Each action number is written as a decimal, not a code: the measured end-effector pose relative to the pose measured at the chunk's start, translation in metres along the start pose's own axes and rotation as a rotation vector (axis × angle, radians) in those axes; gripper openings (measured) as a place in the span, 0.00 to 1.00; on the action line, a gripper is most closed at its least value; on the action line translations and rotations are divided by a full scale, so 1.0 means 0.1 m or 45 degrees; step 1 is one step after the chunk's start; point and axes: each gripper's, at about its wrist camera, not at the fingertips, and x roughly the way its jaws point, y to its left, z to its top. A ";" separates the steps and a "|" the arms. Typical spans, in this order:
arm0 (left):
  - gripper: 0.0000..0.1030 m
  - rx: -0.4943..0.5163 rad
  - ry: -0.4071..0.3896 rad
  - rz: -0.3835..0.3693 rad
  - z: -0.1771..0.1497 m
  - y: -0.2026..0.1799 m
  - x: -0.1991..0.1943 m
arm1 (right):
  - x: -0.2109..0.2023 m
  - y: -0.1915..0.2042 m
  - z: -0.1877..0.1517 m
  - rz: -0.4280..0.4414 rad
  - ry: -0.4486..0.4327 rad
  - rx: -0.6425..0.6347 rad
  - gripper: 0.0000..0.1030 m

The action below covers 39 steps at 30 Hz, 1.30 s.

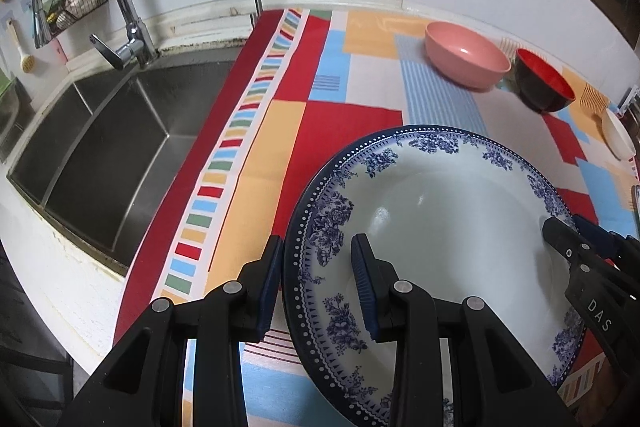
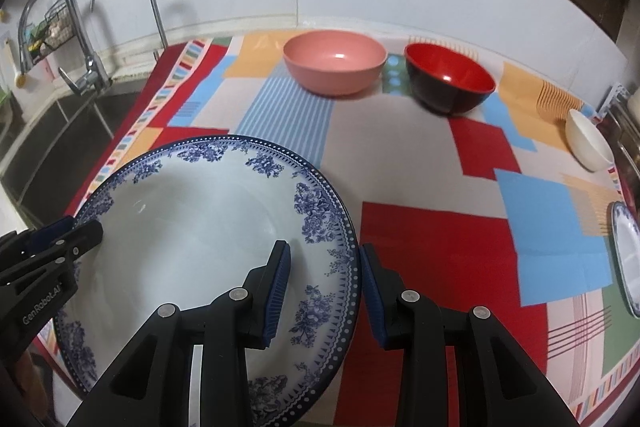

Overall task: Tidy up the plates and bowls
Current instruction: 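Carry the blue-and-white plate with both grippers over the lime-green plate, then lower the blue-and-white plate onto the green plate and open both grippers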

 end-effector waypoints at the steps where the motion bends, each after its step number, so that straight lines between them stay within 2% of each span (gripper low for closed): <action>1: 0.34 0.003 0.006 -0.001 -0.01 0.00 0.02 | 0.02 0.00 0.00 0.000 0.008 0.005 0.35; 20: 0.33 0.024 0.085 -0.043 -0.04 -0.01 0.19 | 0.16 -0.01 -0.07 -0.034 0.086 0.012 0.36; 23: 0.37 0.032 0.065 -0.044 -0.03 -0.02 0.16 | 0.16 0.01 -0.08 -0.042 0.082 -0.001 0.36; 25: 0.45 0.040 0.049 -0.037 -0.02 -0.03 0.13 | 0.16 0.02 -0.08 -0.048 0.076 -0.023 0.38; 26: 0.45 0.043 0.040 -0.039 -0.02 -0.03 0.11 | 0.16 0.02 -0.08 -0.045 0.078 -0.023 0.45; 29: 0.53 0.056 0.007 -0.034 0.00 -0.06 0.04 | 0.13 -0.03 -0.08 -0.041 0.068 0.009 0.51; 35: 0.55 0.098 -0.055 -0.074 0.06 -0.21 -0.14 | -0.03 -0.12 -0.05 -0.031 0.019 0.042 0.51; 39: 0.60 0.132 -0.102 -0.133 0.12 -0.37 -0.30 | -0.22 -0.26 -0.02 -0.035 -0.038 0.082 0.57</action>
